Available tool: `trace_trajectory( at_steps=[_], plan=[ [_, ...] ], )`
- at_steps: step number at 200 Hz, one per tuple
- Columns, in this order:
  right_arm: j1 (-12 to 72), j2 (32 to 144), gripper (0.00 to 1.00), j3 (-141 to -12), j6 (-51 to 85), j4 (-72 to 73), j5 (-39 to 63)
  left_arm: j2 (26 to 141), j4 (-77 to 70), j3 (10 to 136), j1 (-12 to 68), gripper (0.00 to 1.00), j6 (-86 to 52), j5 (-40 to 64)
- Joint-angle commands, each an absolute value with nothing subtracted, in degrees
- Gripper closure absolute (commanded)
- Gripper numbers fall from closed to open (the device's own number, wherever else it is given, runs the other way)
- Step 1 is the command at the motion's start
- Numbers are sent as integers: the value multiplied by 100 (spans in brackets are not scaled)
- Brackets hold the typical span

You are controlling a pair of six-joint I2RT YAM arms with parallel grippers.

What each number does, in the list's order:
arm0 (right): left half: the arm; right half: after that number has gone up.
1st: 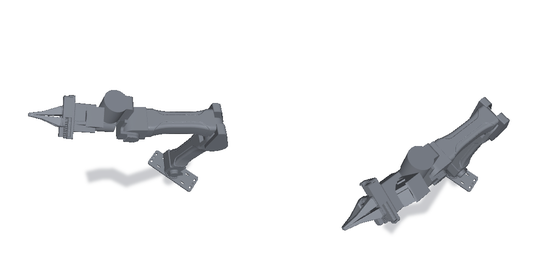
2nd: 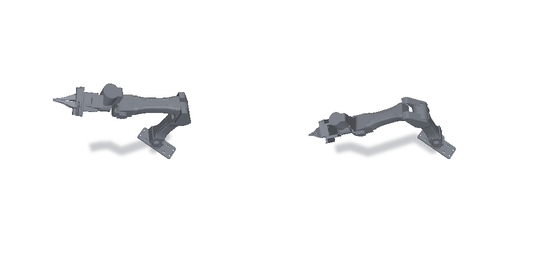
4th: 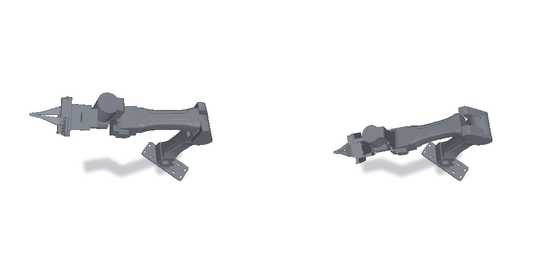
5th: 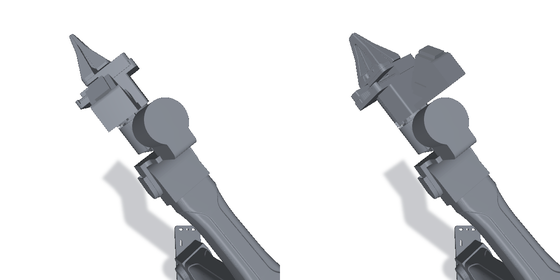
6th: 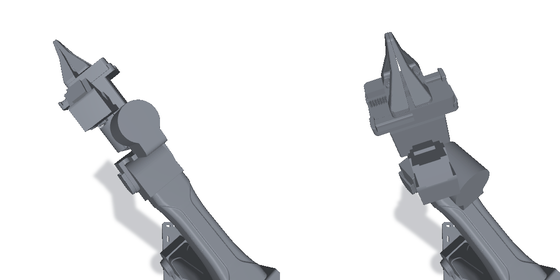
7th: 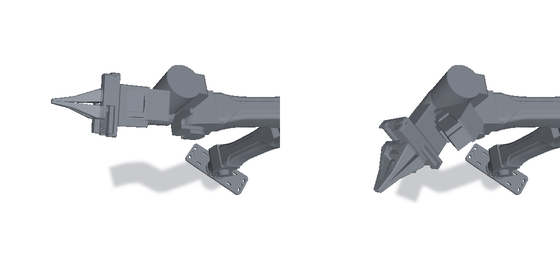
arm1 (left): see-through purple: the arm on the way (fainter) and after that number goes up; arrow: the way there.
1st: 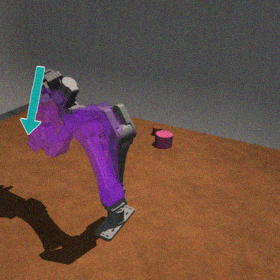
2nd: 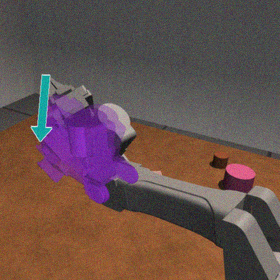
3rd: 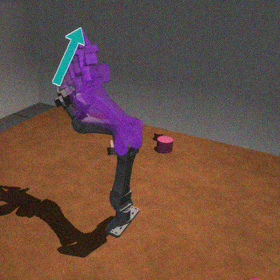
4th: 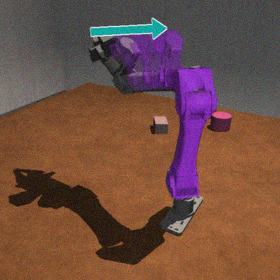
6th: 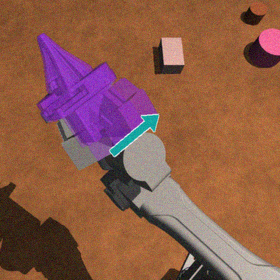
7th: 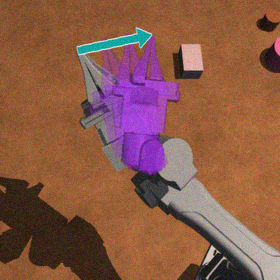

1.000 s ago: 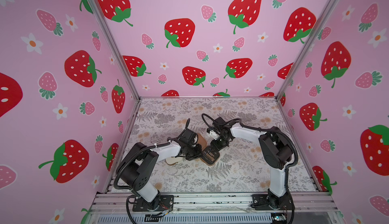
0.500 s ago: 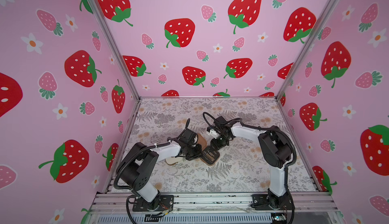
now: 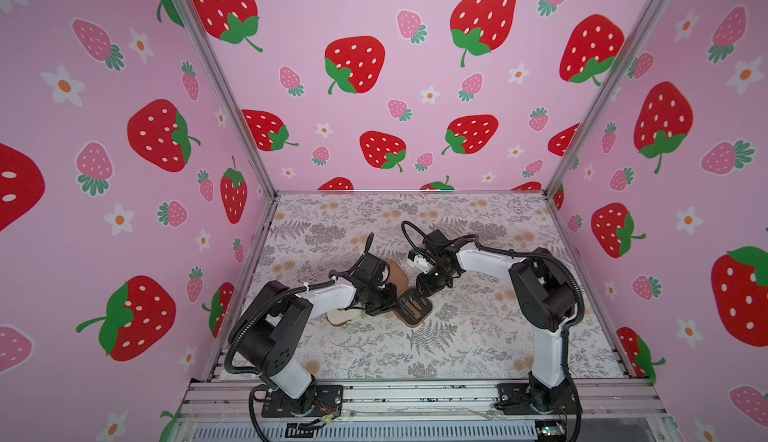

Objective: Organize nail clipper sets
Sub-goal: Place the nail clipper in the storage box.

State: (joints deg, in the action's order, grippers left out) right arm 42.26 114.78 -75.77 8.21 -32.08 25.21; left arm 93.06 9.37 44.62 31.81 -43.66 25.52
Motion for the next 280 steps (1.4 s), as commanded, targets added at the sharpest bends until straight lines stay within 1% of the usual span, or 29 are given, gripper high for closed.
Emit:
trace_trajectory(
  at_steps=[1,93,124,178,251,280],
  plan=[
    [4309,11847,81,-7217,1052,-3315,2037,9482,1373,4447,3199,100,-4342,2388],
    [4600,12089,90,-7005,1465,-3327,1213,9457,1380,4455,3199,100,-4357,2404],
    [4761,12267,90,-6971,1609,-3351,934,9440,1380,4455,3199,100,-4359,2409],
    [4974,12475,90,-6867,1936,-3529,27,9450,1361,4434,3200,100,-4359,2408],
    [5080,12756,90,-6802,2109,-3613,-562,9475,1362,4438,3206,100,-4360,2406],
    [5080,12663,89,-6781,2118,-3638,-552,9475,1354,4447,3202,100,-4377,2408]
  ],
)
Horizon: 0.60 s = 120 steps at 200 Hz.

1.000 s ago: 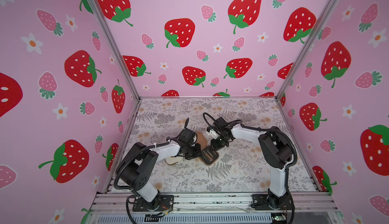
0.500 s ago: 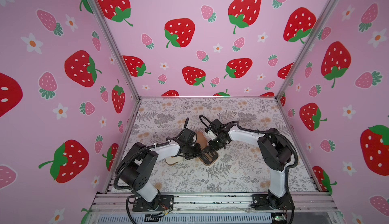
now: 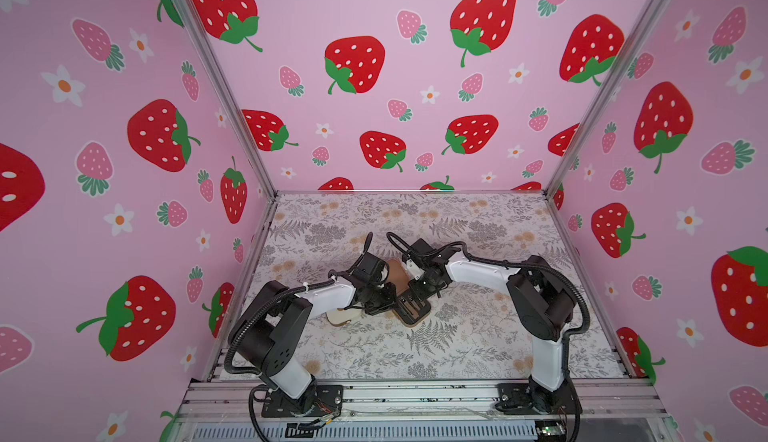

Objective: Organize nail clipper sets
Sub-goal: Place the nail clipper in the storage box.

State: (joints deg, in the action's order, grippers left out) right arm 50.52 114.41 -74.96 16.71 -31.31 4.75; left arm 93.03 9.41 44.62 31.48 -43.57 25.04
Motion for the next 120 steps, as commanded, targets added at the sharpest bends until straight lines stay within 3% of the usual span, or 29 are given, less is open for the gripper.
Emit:
trace_trajectory(
  at_steps=[1,120],
  plan=[
    [5080,12655,89,-6783,2118,-3634,-549,9475,1354,4447,3200,100,-4377,2408],
    [5080,11063,74,-7207,1690,-4208,-160,9499,1356,4478,3208,100,-4395,2408]
  ],
)
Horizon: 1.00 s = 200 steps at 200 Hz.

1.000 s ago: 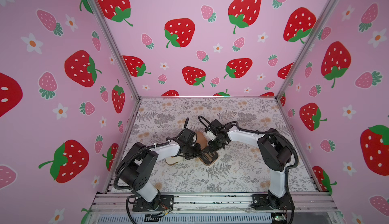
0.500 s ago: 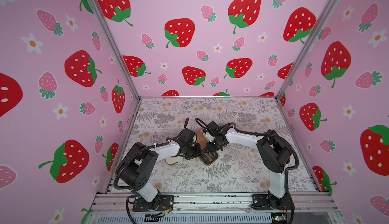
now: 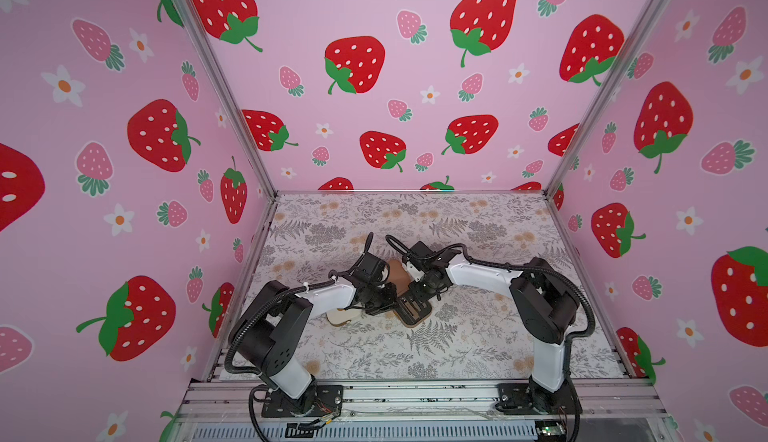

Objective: Organize nail clipper sets
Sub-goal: Place the nail clipper in the storage box.

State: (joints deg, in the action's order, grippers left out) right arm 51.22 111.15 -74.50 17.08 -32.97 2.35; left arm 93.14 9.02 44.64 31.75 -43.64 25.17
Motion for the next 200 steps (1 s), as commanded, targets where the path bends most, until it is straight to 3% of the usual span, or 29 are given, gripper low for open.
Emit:
trace_trajectory(
  at_steps=[1,57,200],
  plan=[
    [5080,11063,74,-7207,1690,-4208,-160,9500,1355,4480,3208,100,-4395,2408],
    [5080,10951,62,-7286,1644,-4168,123,9575,1354,4535,3208,100,-4390,2434],
    [4966,10435,53,-7452,1783,-3917,749,9602,1371,4592,3208,100,-4374,2456]
  ],
)
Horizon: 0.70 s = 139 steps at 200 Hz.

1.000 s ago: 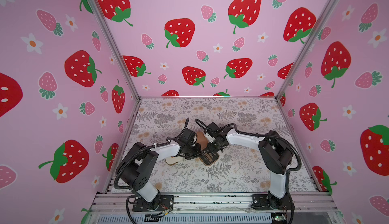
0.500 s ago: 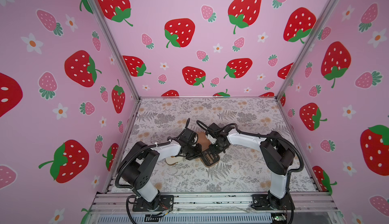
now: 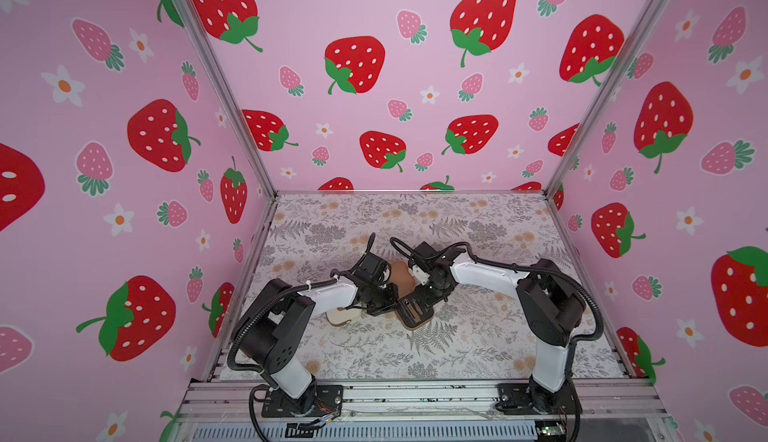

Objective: Organize nail clipper sets
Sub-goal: Place the nail clipper in the storage box.

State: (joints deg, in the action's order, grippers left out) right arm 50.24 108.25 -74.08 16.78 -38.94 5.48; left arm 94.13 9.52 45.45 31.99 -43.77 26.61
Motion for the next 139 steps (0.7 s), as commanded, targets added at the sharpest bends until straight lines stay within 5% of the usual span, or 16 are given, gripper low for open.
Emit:
trace_trajectory(
  at_steps=[1,139],
  plan=[
    [4962,10425,53,-7453,1788,-3914,757,9600,1371,4594,3208,100,-4371,2454],
    [4799,11109,65,-7263,1905,-3608,879,9612,1380,4579,3208,100,-4366,2451]
  ],
)
